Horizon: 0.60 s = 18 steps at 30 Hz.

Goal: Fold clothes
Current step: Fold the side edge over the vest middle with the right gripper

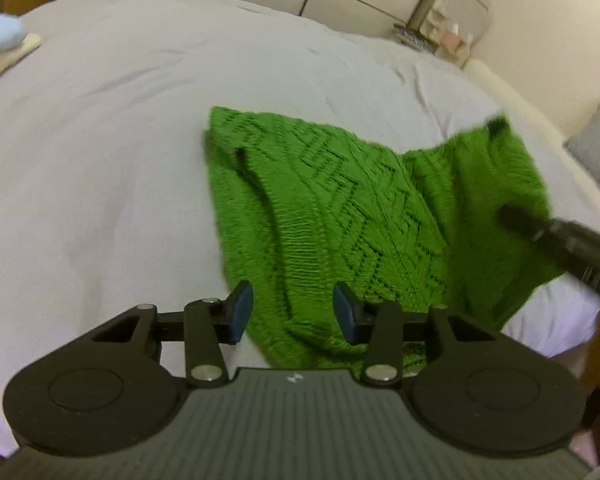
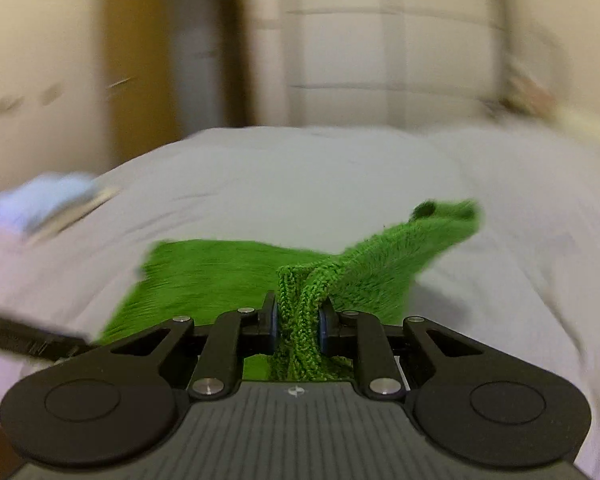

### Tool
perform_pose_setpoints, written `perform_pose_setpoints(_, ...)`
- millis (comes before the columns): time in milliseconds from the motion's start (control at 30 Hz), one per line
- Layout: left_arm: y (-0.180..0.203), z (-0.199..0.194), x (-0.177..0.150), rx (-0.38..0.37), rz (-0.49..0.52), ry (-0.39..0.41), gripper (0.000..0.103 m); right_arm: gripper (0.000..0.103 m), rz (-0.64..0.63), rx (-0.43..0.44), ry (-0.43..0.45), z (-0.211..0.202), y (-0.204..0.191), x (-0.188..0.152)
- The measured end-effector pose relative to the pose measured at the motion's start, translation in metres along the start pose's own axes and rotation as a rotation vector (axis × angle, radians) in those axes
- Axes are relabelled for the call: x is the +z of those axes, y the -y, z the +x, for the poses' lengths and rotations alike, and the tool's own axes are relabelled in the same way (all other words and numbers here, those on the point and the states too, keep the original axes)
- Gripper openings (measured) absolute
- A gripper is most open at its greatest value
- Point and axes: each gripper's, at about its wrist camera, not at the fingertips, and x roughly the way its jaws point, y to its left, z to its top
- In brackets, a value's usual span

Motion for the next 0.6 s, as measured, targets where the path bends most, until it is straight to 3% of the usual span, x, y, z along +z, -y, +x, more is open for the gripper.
perform_pose_setpoints(100,-0.016,-0.01,-0.002,-0.027,-0.056,0.014,0.039,0.018,-0.126,0.126,-0.036,0.013,-0.047,-0.006)
perform_pose_setpoints(233,-0.026,-0.014,-0.006,-0.043,-0.112,0.014,0.039,0.022,-0.209,0.218,-0.174,0.042,-0.083,-0.035)
perform_pose_setpoints(333,-0.028,-0.013,-0.005,-0.051,-0.133,0.014,0.04,0.053,-0.238,0.267,-0.206,0.048,-0.09,-0.04)
perform_pose_setpoints(367,-0.028,-0.013,-0.005,-0.056,-0.139,0.014,0.04,0.071,-0.234,0.284,-0.197,0.044,-0.089,-0.037)
perform_pose_setpoints(400,-0.028,-0.012,-0.005,-0.06,-0.146,0.014,0.04,0.074,-0.215,0.299,-0.18,0.04,-0.085,-0.034)
perform_pose_setpoints(533,-0.021,-0.015,0.001,-0.078,-0.136,0.031,0.04,0.066,-0.099,0.349,-0.111,0.023,-0.067,-0.016)
perform_pose_setpoints(600,-0.018,-0.015,0.003,-0.09,-0.133,0.037,0.041,0.041,0.0,0.363,-0.08,0.015,-0.051,-0.008)
